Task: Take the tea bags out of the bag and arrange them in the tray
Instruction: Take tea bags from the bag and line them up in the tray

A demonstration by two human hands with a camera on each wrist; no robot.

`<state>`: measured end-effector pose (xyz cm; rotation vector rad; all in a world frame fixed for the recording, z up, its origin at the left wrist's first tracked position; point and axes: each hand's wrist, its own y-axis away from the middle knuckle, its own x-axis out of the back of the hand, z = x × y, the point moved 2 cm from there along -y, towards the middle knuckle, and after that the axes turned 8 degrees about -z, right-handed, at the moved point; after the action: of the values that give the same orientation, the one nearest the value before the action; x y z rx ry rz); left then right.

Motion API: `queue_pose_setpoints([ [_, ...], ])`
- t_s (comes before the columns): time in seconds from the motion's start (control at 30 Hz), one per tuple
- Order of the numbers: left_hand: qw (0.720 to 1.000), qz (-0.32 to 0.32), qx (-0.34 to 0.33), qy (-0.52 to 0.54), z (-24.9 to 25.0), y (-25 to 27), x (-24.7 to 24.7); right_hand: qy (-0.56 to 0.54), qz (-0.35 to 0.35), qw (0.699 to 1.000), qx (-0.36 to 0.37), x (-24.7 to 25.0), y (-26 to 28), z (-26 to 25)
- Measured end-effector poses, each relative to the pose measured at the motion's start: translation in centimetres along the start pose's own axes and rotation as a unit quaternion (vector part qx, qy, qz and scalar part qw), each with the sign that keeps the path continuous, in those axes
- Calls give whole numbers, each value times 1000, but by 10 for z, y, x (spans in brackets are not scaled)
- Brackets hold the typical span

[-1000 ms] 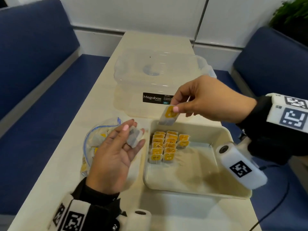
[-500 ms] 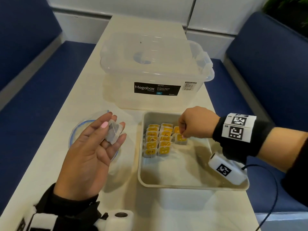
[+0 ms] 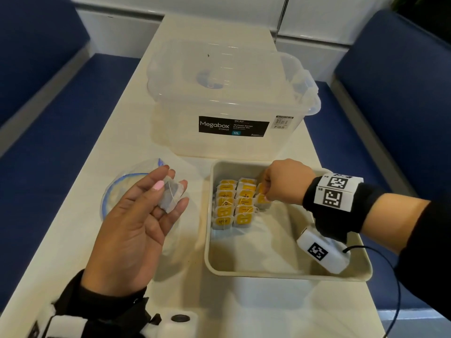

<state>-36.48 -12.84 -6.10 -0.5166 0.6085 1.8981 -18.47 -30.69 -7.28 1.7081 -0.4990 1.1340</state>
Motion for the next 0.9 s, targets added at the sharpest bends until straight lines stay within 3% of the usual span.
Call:
queue_pose_setpoints([
  [0.3, 999, -7, 20, 24, -3, -3, -7, -6, -13, 1000, 11, 3, 3, 5],
  [0.4, 999, -4, 20, 25, -3, -3, -11, -31, 31, 999, 32, 22, 13, 3],
  [0.57, 999, -13, 15, 30, -4, -3, -20, -138, 133, 968, 163, 53, 45, -30],
  [0.7, 999, -29, 9, 31, -5, 1, -28, -218, 142, 923, 284, 52, 69, -66],
  [0.8, 999, -44, 19, 25, -6, 4, -32, -235, 154, 902, 328, 46, 78, -81],
  [0.9, 998, -57, 25, -8, -6, 8, -34, -188, 167, 908, 336, 45, 79, -88],
])
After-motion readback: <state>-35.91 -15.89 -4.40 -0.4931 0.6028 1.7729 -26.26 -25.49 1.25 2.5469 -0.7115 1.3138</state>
